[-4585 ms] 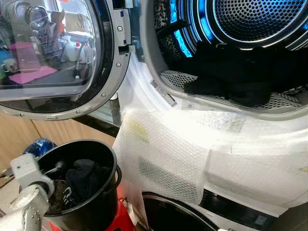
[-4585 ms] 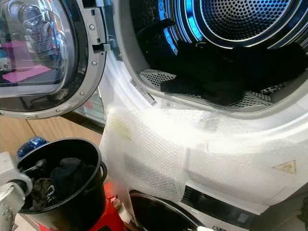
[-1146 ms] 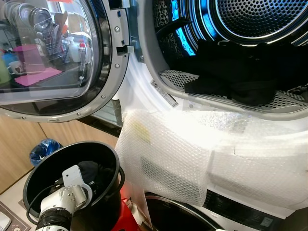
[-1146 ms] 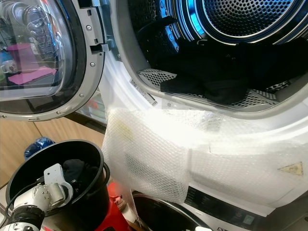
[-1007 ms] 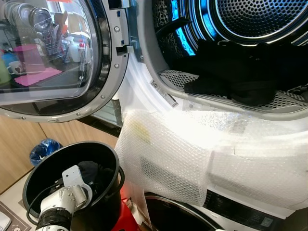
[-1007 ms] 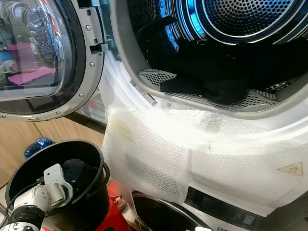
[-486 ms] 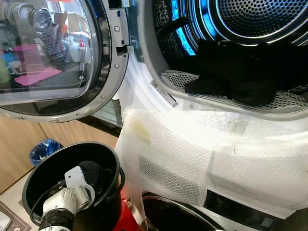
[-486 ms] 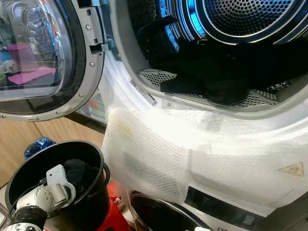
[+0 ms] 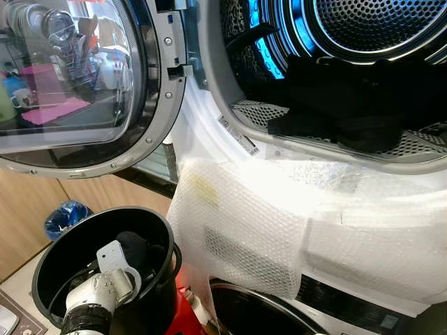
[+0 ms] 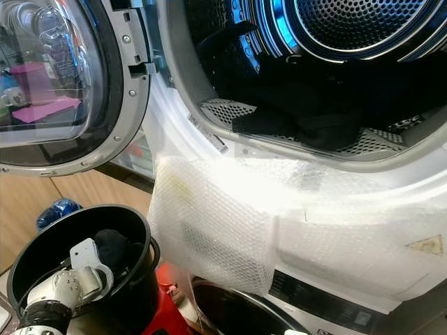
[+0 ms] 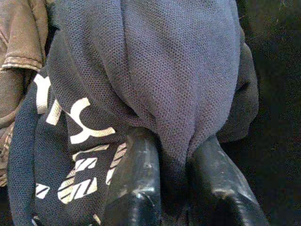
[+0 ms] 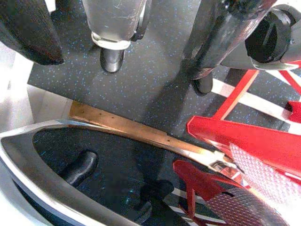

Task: Clothes washing

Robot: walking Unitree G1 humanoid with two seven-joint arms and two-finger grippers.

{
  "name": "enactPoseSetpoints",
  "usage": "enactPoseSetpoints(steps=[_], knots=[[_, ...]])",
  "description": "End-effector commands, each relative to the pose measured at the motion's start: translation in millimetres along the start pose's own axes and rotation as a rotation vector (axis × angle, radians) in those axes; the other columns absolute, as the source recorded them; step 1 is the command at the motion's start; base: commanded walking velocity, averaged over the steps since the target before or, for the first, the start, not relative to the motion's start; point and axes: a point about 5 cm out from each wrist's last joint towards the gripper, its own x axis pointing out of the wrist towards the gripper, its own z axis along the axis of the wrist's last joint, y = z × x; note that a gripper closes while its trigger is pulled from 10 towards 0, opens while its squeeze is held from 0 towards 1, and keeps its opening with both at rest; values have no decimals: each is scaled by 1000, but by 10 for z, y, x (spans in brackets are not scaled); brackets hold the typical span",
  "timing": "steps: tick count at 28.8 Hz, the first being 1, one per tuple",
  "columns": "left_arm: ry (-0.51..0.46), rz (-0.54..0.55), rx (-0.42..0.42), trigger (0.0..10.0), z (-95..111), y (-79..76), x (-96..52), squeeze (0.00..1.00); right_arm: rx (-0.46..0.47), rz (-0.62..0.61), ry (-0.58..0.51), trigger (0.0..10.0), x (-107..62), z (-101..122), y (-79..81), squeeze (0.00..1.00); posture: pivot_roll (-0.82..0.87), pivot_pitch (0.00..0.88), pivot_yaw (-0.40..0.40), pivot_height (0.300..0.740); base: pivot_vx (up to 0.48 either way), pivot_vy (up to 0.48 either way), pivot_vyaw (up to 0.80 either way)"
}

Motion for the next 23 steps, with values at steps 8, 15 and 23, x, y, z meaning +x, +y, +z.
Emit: enactPoseSetpoints(steps=[8, 15, 23], knots=[[27, 15, -26, 0, -152, 67, -22, 0, -8, 12, 29, 10000, 4, -99, 47, 0, 19, 0, 81, 740, 0, 0, 0], [5, 41, -40, 0, -163, 131, -80, 0, -29, 22, 37, 10000, 7, -123, 86, 0, 35, 0, 77, 740, 0, 0, 0], [-148, 22, -80, 0, 28, 96, -225, 0, -52, 25, 28, 10000, 9, -80, 96, 0, 46, 0, 68, 740, 0, 0, 0]])
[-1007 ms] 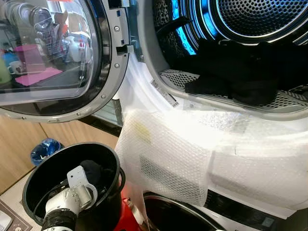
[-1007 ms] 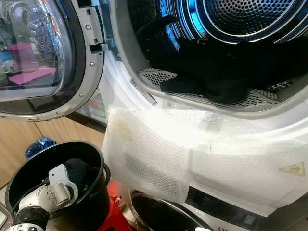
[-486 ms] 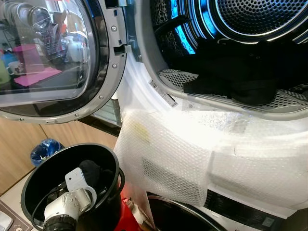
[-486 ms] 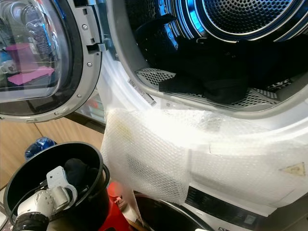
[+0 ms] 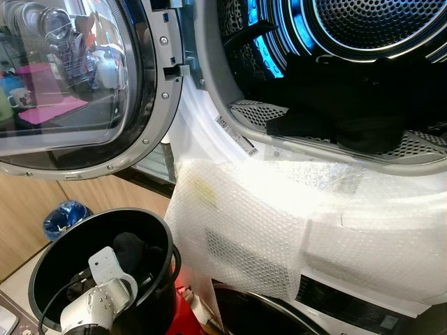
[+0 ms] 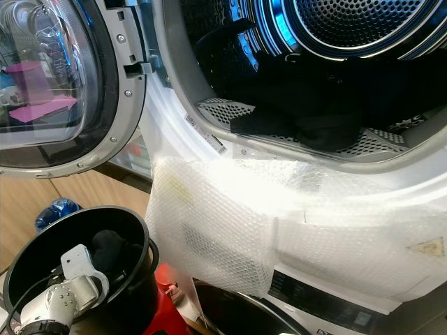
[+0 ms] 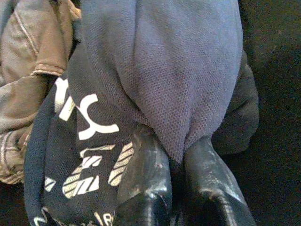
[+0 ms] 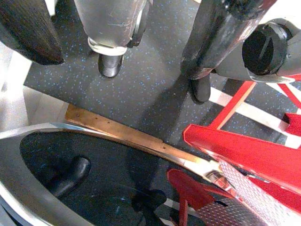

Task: Clothes washing

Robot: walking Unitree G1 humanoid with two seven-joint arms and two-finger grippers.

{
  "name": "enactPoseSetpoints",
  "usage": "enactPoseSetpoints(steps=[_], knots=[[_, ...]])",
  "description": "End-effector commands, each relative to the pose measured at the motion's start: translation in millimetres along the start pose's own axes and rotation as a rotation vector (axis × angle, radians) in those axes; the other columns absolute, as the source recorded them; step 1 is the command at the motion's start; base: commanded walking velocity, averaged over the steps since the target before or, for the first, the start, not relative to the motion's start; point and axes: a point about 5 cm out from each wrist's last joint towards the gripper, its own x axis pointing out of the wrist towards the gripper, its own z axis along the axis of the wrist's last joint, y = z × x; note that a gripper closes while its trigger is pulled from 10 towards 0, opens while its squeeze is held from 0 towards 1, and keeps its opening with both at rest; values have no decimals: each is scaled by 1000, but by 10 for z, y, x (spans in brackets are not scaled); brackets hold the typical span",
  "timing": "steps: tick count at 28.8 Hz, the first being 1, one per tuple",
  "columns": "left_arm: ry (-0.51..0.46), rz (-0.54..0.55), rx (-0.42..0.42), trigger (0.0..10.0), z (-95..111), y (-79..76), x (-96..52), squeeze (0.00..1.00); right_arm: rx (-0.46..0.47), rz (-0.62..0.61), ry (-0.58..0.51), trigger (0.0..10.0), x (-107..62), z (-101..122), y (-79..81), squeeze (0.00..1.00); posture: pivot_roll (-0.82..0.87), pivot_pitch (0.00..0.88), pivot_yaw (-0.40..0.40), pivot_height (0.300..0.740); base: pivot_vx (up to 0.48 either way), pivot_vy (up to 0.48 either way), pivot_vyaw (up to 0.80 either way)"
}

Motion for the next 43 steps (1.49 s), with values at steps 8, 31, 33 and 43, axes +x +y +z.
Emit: enactPoseSetpoints(steps=[8, 31, 33, 43], knots=[[-603, -143, 379, 0, 531, -150, -578, 0, -22, 12, 6, 10000, 4, -1, 36, 0, 59, 0, 63, 740, 0, 0, 0], [-145, -1380, 1388, 4745, -442, -836, -1474, 0, -77, 39, -1, 10000, 8, 23, 95, 0, 48, 0, 81, 740, 0, 0, 0], [-34, -1426, 1457, 7804, -494, -792, -1504, 0, -116, 59, 6, 10000, 7, 3, 100, 0, 40, 0, 84, 740, 0, 0, 0], [235, -1427, 1662, 10000, -524, -591, -1429, 0, -239, 132, 6, 10000, -9, 15, 41, 0, 30, 0, 88, 740, 0, 0, 0]])
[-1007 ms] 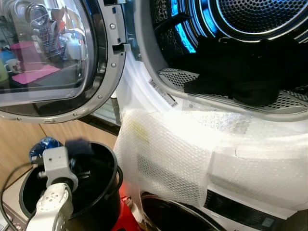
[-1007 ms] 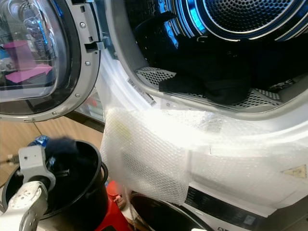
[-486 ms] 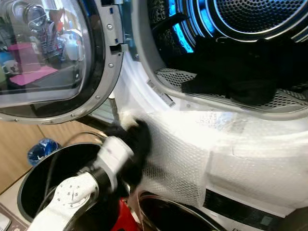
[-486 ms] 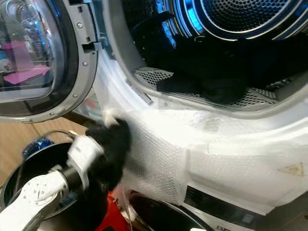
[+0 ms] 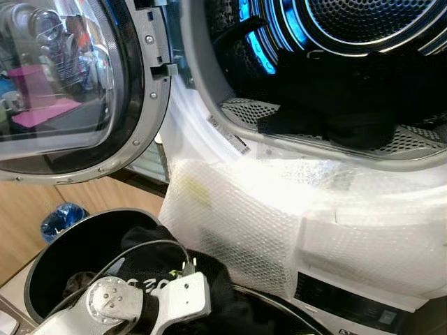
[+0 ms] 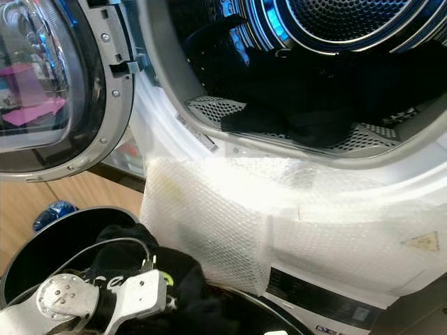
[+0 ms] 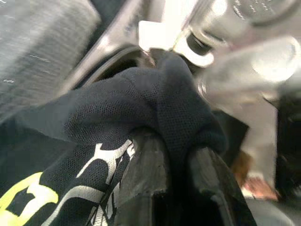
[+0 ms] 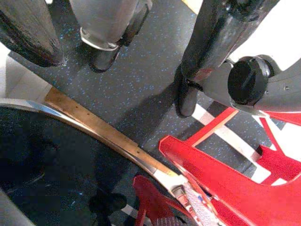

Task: Clothes washing

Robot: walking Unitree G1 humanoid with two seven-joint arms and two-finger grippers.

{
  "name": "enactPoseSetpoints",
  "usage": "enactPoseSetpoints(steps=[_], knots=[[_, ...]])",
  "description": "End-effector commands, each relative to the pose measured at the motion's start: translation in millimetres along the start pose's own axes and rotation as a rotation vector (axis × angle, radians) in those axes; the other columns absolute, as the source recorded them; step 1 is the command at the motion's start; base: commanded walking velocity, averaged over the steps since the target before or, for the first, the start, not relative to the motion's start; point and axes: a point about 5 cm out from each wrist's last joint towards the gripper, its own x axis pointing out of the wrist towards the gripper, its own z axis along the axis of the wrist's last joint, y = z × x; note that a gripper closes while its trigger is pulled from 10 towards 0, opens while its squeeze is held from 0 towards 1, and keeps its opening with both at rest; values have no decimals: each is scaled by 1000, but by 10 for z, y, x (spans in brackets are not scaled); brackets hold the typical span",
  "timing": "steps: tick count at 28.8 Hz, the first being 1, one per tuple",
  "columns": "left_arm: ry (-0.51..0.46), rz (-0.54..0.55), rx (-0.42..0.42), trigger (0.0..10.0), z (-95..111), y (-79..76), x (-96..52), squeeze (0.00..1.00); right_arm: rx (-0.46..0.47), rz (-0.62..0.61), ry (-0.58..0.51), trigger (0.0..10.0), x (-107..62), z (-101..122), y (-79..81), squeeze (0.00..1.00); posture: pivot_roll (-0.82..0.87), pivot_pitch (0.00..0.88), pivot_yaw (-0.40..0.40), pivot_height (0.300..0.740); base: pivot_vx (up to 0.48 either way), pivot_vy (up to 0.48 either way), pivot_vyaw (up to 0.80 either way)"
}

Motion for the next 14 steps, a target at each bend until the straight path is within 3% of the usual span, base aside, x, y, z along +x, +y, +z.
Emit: enactPoseSetpoints(steps=[1, 6, 7, 9, 11, 14], knots=[[1, -21, 39, 10000, 31, 21, -5, 0, -15, 4, -3, 10000, -5, -6, -15, 0, 30, 0, 88, 740, 0, 0, 0], [-133, 25, 67, 10000, 283, 139, 42, 0, -10, 7, -15, 10000, -16, 18, -54, 0, 26, 0, 84, 740, 0, 0, 0], [-185, 1, 79, 10000, 434, 174, 64, 0, -12, 5, -13, 10000, -16, 13, -56, 0, 33, 0, 80, 740, 0, 0, 0], [-196, -11, 97, 10000, 515, 209, 98, 0, -12, 7, -10, 10000, -14, 6, -46, 0, 33, 0, 80, 740, 0, 0, 0], [-194, 25, 164, 10000, 628, 351, 223, 0, -14, 22, -7, 10000, 1, 0, 17, 0, 29, 0, 78, 740, 0, 0, 0], [-269, 41, 159, 10000, 804, 429, 304, 0, -9, 37, -13, 10000, 14, 20, 75, 0, 19, 0, 83, 740, 0, 0, 0]])
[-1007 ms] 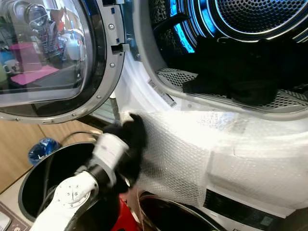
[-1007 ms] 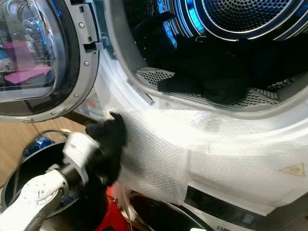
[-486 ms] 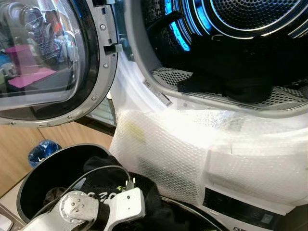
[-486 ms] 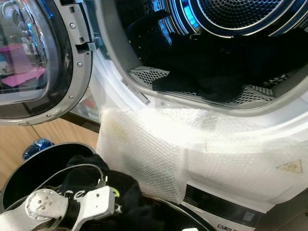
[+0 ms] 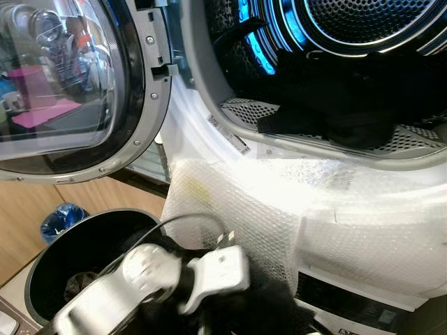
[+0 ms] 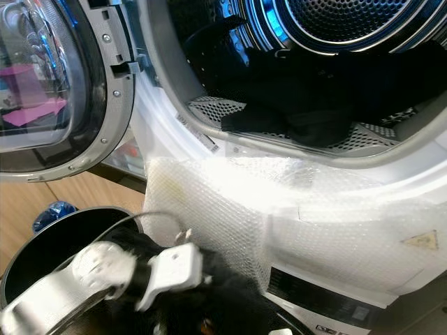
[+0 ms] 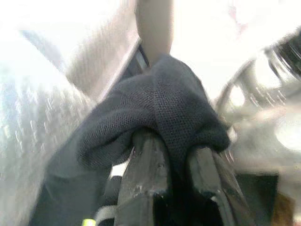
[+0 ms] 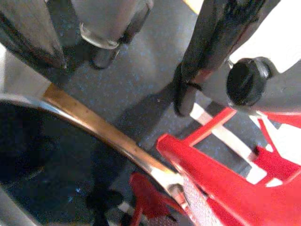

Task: Clothes washing

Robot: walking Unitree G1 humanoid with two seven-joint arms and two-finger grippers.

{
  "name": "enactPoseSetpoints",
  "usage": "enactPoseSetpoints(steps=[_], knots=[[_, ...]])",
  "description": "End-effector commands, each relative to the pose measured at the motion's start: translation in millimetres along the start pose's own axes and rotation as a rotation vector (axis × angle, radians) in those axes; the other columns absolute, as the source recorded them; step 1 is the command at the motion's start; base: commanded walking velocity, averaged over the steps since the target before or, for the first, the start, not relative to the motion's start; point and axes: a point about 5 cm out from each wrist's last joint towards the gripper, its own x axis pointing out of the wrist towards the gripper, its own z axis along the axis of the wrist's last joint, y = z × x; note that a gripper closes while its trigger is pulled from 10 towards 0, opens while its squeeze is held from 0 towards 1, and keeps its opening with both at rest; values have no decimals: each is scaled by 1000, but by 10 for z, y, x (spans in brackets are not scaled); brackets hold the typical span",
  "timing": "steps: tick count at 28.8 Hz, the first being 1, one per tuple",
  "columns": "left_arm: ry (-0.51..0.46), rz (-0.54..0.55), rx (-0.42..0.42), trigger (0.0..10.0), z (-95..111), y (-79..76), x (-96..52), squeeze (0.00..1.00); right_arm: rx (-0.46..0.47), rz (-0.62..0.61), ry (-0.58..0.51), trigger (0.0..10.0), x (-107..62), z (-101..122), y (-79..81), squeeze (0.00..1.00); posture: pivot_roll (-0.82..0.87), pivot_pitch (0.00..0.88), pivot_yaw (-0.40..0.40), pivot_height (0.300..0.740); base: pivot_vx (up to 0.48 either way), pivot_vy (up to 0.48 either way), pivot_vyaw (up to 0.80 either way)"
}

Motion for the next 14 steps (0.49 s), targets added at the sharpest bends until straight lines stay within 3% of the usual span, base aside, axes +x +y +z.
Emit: enactPoseSetpoints(steps=[1, 7, 14], knots=[[-36, 3, 19, 10000, 87, 44, 36, 0, 5, 12, -4, 10000, 11, 11, 44, 0, 19, 0, 83, 740, 0, 0, 0], [-71, -61, 16, 10000, 157, -6, 157, 0, -14, 14, 7, 10000, 13, -8, 55, 0, 17, 0, 88, 740, 0, 0, 0], [-65, -11, -23, 10000, 143, 22, 109, 0, -15, 12, 24, 10000, 6, -89, 39, 0, 35, 0, 94, 740, 0, 0, 0]])
